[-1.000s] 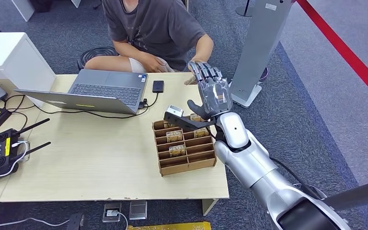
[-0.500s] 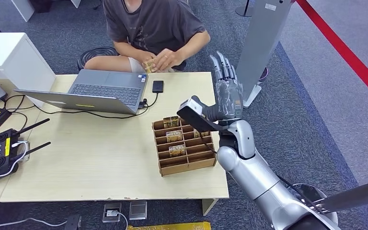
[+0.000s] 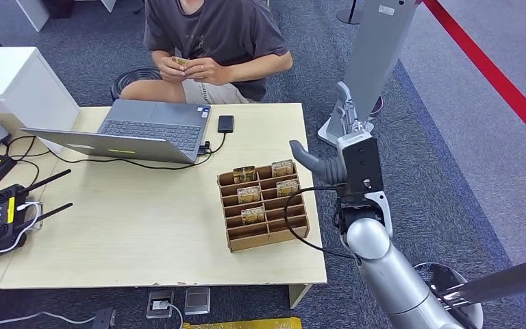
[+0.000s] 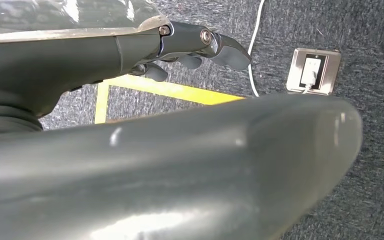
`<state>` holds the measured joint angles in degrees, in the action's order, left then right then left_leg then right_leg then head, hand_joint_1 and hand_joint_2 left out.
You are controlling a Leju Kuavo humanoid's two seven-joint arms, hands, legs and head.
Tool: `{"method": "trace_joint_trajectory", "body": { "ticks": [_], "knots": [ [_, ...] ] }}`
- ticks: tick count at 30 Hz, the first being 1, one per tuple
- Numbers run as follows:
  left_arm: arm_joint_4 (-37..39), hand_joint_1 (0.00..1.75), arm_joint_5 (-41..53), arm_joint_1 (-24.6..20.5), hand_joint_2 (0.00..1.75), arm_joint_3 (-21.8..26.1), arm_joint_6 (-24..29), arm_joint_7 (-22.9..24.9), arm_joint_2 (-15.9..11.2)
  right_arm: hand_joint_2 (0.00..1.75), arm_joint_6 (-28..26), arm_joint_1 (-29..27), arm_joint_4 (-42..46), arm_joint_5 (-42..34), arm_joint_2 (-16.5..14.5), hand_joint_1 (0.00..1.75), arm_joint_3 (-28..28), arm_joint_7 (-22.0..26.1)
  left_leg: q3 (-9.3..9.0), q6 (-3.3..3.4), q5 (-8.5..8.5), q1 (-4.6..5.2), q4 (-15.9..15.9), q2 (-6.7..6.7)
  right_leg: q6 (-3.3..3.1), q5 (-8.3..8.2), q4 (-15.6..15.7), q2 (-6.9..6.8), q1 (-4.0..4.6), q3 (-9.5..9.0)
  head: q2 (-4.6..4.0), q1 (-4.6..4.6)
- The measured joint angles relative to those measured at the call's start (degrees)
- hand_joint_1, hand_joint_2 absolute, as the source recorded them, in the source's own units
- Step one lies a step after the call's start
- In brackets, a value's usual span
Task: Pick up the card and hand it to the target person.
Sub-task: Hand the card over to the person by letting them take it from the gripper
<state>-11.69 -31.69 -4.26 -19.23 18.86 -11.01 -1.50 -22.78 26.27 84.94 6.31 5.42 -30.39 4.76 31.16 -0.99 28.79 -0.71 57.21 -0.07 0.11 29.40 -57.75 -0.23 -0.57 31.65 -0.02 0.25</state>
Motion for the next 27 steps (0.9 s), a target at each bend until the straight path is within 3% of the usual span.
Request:
{"method": "trace_joint_trajectory", "body": {
  "ticks": [10,27],
  "knots": [
    [0.0,0.0,-1.4,-0.1,0.0,0.0,2.1,1.5,-0.1,1.75,8.5,-4.8,-2.5,-12.0,-0.1,0.0,-2.8,3.0,0.05,0.0,0.0,0.0,0.0,-0.01,0.0,0.0,0.0,-0.01,0.0,0.0,0.0,0.03],
    [0.0,0.0,-2.5,-0.3,0.0,-1.0,1.9,1.6,-0.2,1.75,11.6,-5.5,-10.9,-15.0,-2.0,0.0,-6.5,6.1,0.05,0.0,0.0,0.0,0.0,-0.01,0.0,0.0,0.0,-0.01,0.0,0.0,0.0,0.05]
  ]
}}
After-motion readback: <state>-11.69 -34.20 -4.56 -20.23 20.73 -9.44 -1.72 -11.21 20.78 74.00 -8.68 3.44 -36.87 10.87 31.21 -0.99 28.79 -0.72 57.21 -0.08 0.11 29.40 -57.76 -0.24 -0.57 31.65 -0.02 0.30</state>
